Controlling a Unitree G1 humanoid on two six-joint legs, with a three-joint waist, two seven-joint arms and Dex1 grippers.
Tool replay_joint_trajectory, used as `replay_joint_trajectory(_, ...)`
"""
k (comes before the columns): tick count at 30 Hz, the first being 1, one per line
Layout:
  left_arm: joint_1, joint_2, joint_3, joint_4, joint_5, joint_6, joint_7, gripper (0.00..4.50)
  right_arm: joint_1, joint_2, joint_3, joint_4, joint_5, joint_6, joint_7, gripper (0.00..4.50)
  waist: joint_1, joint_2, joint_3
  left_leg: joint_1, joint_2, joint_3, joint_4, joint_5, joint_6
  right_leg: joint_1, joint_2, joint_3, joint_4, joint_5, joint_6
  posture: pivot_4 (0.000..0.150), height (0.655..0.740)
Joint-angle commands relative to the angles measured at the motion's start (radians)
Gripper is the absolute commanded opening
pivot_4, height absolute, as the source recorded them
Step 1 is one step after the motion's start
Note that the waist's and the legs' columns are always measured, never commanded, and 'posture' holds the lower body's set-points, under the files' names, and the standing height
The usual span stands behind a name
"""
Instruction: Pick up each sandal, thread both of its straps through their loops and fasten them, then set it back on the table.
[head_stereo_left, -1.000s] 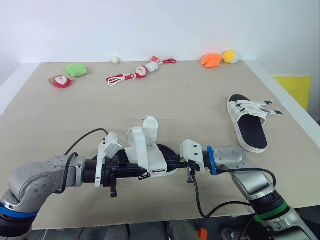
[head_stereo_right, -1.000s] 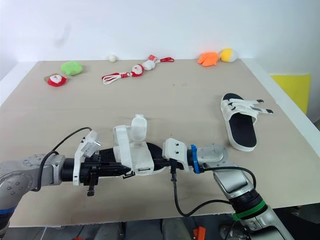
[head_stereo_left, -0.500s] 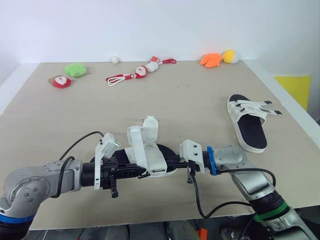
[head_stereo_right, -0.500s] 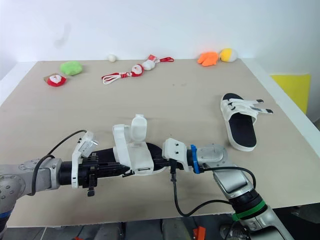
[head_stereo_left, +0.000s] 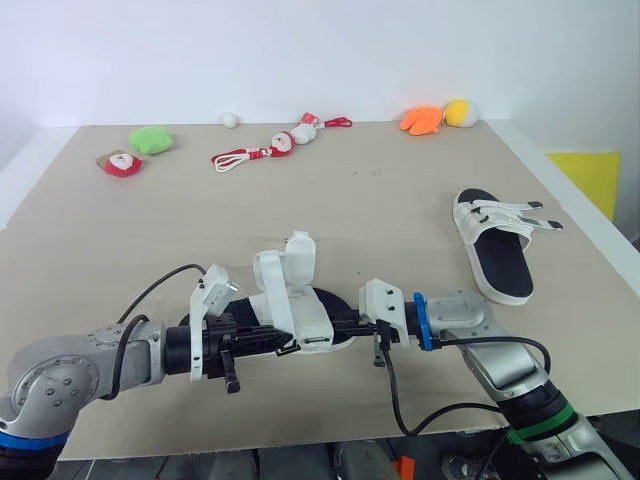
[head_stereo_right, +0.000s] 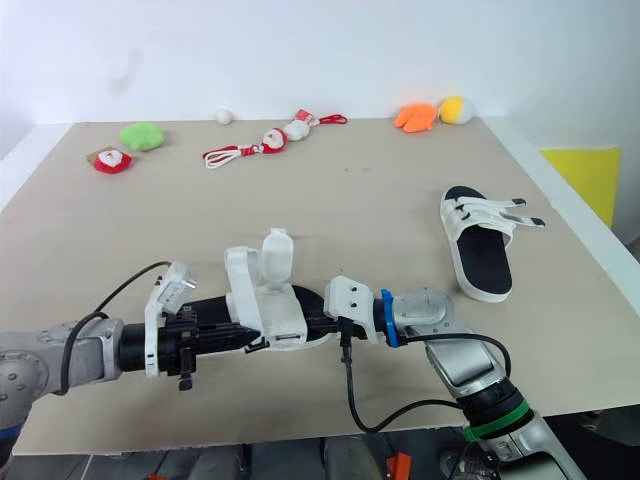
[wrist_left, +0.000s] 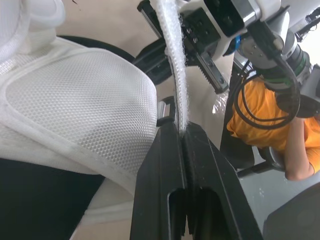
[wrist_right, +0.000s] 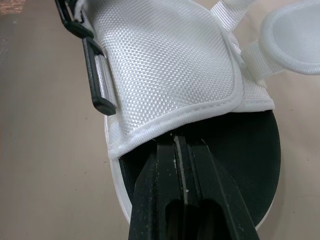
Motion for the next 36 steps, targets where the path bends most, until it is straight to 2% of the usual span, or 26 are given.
replay_joint_trajectory(1, -0.004, -0.007, 0.001, -0.013, -0.064, 0.003, 0.039, 0.03, 0.02, 0.005, 0.039, 0.025, -0.032, 0.025, -0.003, 0.0, 0.0, 0.0, 0.0, 0.0, 0.0, 0.0, 0.0, 0.0, 0.0, 0.0, 0.0, 0.0, 0.0, 0.0, 0.0, 0.15, 0.74)
replay_joint_trajectory(4, -0.018, 0.003, 0.002, -0.022, -0.103, 0.002, 0.067, 0.03, 0.02, 0.005, 0.039, 0.024, -0.032, 0.026, -0.003, 0.0, 0.0, 0.0, 0.0, 0.0, 0.0, 0.0, 0.0, 0.0, 0.0, 0.0, 0.0, 0.0, 0.0, 0.0, 0.0, 0.15, 0.74)
replay_joint_trajectory(11, 0.018, 0.036, -0.006, -0.041, -0.083, 0.004, 0.061, 0.03, 0.021, 0.01, 0.042, 0.027, -0.034, 0.023, -0.005, 0.0, 0.0, 0.0, 0.0, 0.0, 0.0, 0.0, 0.0, 0.0, -0.001, 0.0, 0.0, 0.0, 0.0, 0.0, 0.0, 0.15, 0.74)
replay_joint_trajectory(22, 0.095, 0.086, -0.032, -0.054, 0.042, -0.029, -0.046, 0.03, 0.022, 0.01, 0.04, 0.024, -0.033, 0.026, -0.005, 0.0, -0.01, 0.0, 0.0, 0.0, 0.0, 0.0, -0.001, -0.002, -0.004, -0.001, 0.0, 0.0, 0.0, -0.002, -0.002, 0.15, 0.74)
replay_joint_trajectory(26, 0.095, 0.087, -0.063, -0.042, 0.149, -0.072, -0.07, 0.03, 0.022, 0.008, 0.039, 0.023, -0.033, 0.025, -0.004, 0.0, -0.012, 0.0, 0.0, 0.0, 0.001, 0.001, -0.001, -0.004, -0.005, -0.001, 0.0, 0.0, 0.0, -0.003, -0.004, 0.15, 0.74)
replay_joint_trajectory(36, 0.11, 0.075, -0.088, -0.094, 0.168, -0.099, -0.119, 0.03, 0.021, 0.005, 0.035, 0.019, -0.031, 0.029, -0.005, 0.0, -0.012, 0.0, 0.0, 0.0, 0.001, 0.001, -0.001, -0.004, -0.006, -0.001, 0.001, 0.0, 0.0, -0.003, -0.003, 0.15, 0.74)
